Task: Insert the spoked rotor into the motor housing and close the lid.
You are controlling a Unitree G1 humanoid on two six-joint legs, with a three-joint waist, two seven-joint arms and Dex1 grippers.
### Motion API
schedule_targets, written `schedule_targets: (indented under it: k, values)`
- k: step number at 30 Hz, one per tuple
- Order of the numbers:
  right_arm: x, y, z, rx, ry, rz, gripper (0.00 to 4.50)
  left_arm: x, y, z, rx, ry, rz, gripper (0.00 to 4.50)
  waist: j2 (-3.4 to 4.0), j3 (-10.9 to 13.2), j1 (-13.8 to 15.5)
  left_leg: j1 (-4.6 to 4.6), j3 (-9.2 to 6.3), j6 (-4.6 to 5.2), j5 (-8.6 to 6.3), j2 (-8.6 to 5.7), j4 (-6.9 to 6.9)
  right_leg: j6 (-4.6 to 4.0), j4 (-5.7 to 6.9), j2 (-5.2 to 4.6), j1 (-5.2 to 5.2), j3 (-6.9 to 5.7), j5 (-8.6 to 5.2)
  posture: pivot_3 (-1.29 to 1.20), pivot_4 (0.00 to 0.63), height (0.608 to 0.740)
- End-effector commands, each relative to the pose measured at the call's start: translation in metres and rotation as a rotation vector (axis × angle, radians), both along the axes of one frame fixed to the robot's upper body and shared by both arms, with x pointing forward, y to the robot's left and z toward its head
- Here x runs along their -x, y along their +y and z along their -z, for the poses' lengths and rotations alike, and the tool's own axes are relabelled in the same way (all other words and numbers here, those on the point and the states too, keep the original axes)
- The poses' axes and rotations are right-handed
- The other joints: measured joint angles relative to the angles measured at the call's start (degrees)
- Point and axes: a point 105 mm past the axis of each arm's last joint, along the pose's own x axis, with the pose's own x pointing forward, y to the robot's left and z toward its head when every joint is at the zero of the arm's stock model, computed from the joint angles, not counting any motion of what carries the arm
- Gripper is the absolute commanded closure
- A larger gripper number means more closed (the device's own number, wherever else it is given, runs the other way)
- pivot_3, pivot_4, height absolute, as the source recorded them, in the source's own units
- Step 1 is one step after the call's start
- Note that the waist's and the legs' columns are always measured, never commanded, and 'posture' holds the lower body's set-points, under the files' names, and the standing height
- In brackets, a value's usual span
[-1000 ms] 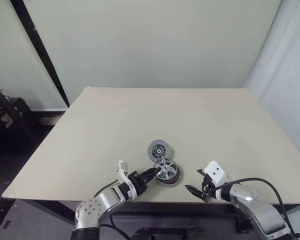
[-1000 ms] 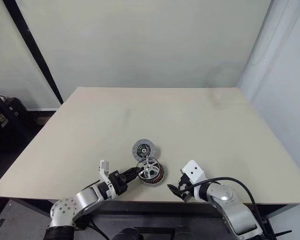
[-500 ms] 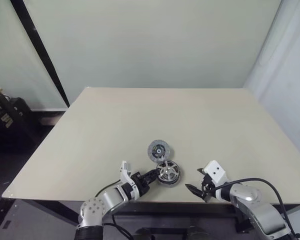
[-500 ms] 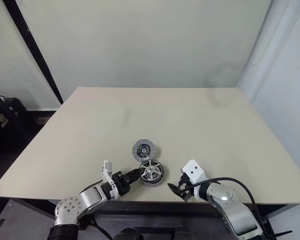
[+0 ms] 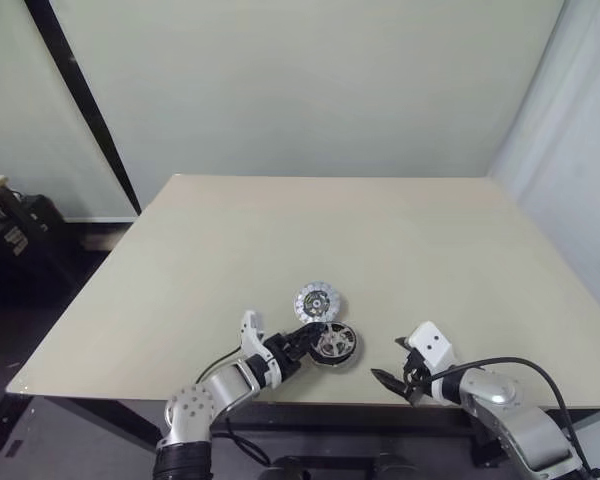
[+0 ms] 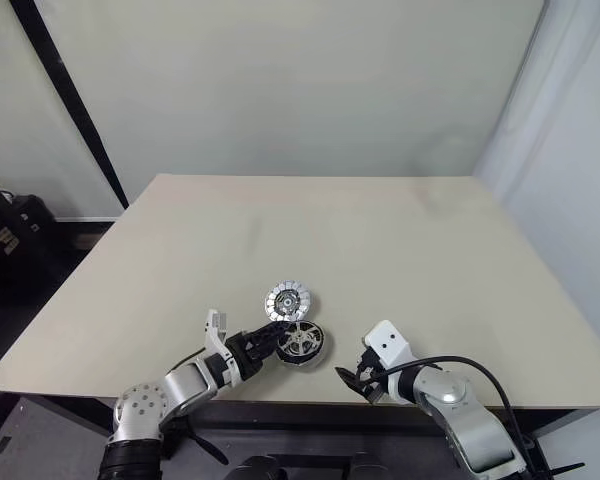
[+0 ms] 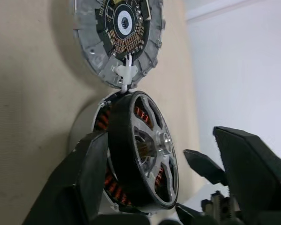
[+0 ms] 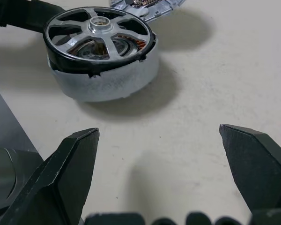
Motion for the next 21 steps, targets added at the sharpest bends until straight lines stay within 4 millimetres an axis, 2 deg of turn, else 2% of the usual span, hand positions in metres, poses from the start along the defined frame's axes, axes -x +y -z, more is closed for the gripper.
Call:
schedule_targets:
  k: [1, 5, 10, 12, 21]
  values:
    - [-0.008, -0.002, -0.019, -0.018, -0.078, 0.013, 0.0, -0.004, 0.007, -0.029, -0.076, -0.136, 0.031, 0.82, -0.05, 0.04, -0.21, -0.02, 0.01, 0.0, 0.0, 0.01, -0.03, 0.0, 0.0, 0.01, -0.04, 0.0, 0.0, 0.0, 0.0, 0.74]
    - [-0.013, -0.005, -0.023, -0.024, -0.095, 0.035, 0.0, -0.005, 0.011, -0.045, -0.126, -0.203, 0.048, 0.82, -0.05, 0.05, -0.12, -0.17, -0.01, 0.1, 0.06, 0.03, -0.16, 0.01, 0.06, 0.04, -0.29, 0.02, 0.01, 0.0, 0.0, 0.74]
    - [-0.028, -0.003, -0.037, -0.061, -0.166, 0.109, 0.0, -0.004, 0.014, -0.071, -0.182, -0.382, 0.07, 0.82, -0.03, 0.05, 0.03, -0.48, -0.01, 0.23, 0.15, 0.03, -0.18, 0.02, 0.08, 0.07, -0.66, 0.04, 0.03, 0.0, 0.0, 0.74]
    - [-0.03, 0.001, -0.04, -0.08, -0.163, 0.115, 0.4, -0.001, 0.014, -0.074, -0.143, -0.373, 0.075, 0.77, -0.02, 0.05, 0.11, -0.6, 0.0, 0.23, 0.15, 0.01, -0.15, 0.02, 0.07, 0.05, -0.74, 0.04, 0.04, 0.0, 0.0, 0.74]
    - [-0.029, 0.009, -0.037, -0.063, -0.158, 0.068, 0.4, 0.008, 0.024, -0.038, -0.335, -0.278, 0.132, 0.77, 0.04, 0.02, 0.23, -0.56, -0.02, 0.25, 0.16, -0.01, -0.11, 0.01, 0.08, 0.06, -0.66, 0.04, 0.03, 0.0, 0.0, 0.74]
